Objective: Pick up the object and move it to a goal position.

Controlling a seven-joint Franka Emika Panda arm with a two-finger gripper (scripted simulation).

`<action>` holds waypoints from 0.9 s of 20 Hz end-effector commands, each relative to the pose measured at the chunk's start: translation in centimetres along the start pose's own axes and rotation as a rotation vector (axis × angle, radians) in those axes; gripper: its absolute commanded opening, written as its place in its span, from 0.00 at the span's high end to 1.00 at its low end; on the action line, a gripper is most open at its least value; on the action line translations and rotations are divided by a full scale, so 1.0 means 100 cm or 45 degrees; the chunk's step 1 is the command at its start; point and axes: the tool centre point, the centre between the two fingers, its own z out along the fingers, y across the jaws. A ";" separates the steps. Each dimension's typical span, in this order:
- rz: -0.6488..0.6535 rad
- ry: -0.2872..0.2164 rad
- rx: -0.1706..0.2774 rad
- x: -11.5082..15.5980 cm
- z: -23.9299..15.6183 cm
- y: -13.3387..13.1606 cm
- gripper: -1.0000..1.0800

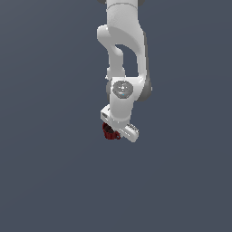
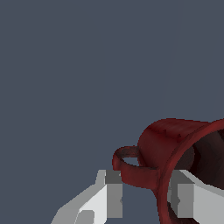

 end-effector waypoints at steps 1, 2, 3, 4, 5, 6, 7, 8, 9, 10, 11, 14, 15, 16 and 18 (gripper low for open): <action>0.002 0.004 0.003 0.016 -0.008 0.009 1.00; 0.002 0.004 0.003 0.023 -0.010 0.013 1.00; 0.002 0.004 0.003 0.031 -0.013 0.017 1.00; 0.002 0.003 0.002 0.039 -0.016 0.022 1.00; 0.002 0.003 0.002 0.047 -0.019 0.026 1.00; 0.002 0.003 0.002 0.055 -0.023 0.031 1.00; 0.002 0.003 0.002 0.064 -0.026 0.036 1.00; 0.002 0.003 0.002 0.073 -0.030 0.041 1.00; 0.002 0.003 0.002 0.082 -0.033 0.046 1.00; 0.002 0.003 0.002 0.091 -0.037 0.051 1.00; 0.002 0.003 0.002 0.100 -0.041 0.056 1.00; 0.003 0.003 0.001 0.128 -0.051 0.071 1.00; 0.003 0.003 0.001 0.136 -0.054 0.075 1.00; 0.003 0.003 0.001 0.144 -0.057 0.080 1.00; 0.003 0.003 0.001 0.159 -0.063 0.087 1.00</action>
